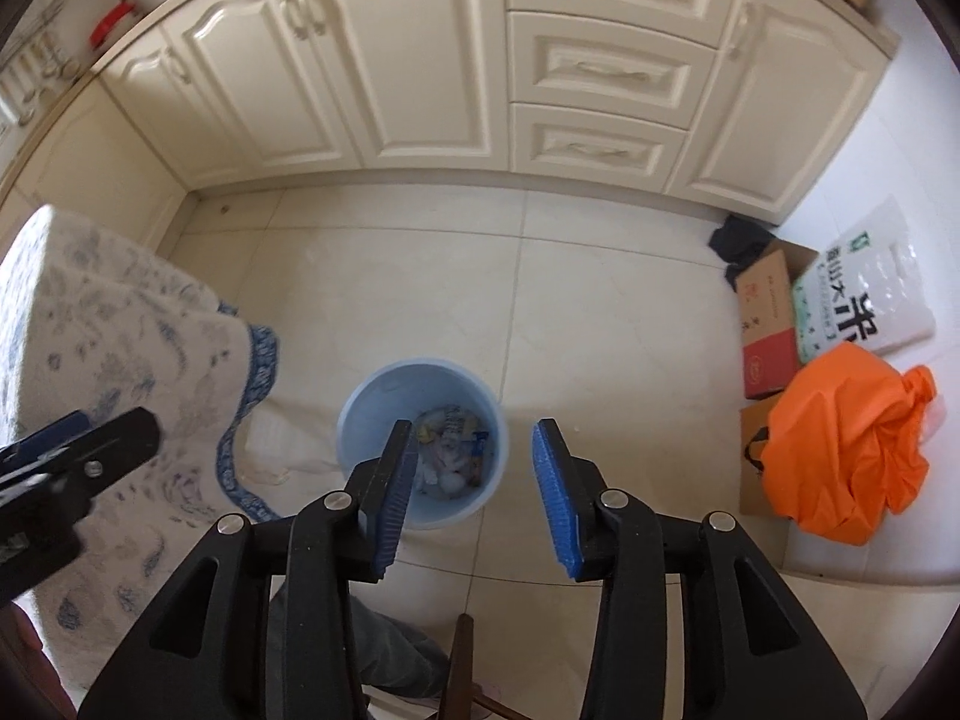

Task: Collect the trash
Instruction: 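Carry both items to the blue bucket and open both grippers over it, then move both tools back over the trash on the table, then grasp the white plastic bag bundle with the right gripper while the left grasps a clear red-printed bag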

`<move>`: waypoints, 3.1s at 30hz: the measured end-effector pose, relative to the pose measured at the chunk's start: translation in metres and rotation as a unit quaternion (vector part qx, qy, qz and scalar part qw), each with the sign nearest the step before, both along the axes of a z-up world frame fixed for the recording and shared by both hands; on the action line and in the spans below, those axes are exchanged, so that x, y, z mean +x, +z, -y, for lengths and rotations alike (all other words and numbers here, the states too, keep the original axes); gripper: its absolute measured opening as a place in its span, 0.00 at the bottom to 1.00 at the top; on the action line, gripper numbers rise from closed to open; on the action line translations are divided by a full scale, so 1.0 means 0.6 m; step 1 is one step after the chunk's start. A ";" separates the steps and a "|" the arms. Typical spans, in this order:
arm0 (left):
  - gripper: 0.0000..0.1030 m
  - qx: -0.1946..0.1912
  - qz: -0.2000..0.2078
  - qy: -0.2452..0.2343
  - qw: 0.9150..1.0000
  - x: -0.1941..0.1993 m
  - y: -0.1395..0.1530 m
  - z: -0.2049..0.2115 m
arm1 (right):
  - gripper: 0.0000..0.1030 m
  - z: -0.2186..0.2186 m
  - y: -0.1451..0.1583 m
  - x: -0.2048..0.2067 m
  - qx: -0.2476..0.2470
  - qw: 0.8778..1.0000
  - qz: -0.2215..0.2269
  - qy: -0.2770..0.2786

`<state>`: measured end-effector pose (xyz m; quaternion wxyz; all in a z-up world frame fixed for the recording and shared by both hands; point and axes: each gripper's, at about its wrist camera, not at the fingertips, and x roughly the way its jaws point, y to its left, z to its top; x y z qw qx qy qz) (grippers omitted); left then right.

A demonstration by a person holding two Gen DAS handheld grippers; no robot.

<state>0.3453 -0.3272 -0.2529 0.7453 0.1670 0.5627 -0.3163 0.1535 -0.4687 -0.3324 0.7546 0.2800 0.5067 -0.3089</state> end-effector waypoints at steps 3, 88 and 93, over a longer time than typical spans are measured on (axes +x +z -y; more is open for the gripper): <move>0.73 0.002 0.006 0.000 1.000 -0.004 0.001 0.004 | 0.40 0.008 -0.003 -0.010 0.006 1.000 0.001 -0.010; 0.73 -0.036 0.047 0.449 0.892 0.134 0.121 -1.031 | 0.53 -0.875 0.168 0.449 -0.063 0.866 0.086 0.488; 0.73 -0.035 0.043 0.459 0.887 0.141 0.111 -1.050 | 0.53 -0.891 0.151 0.462 -0.062 0.866 0.074 0.490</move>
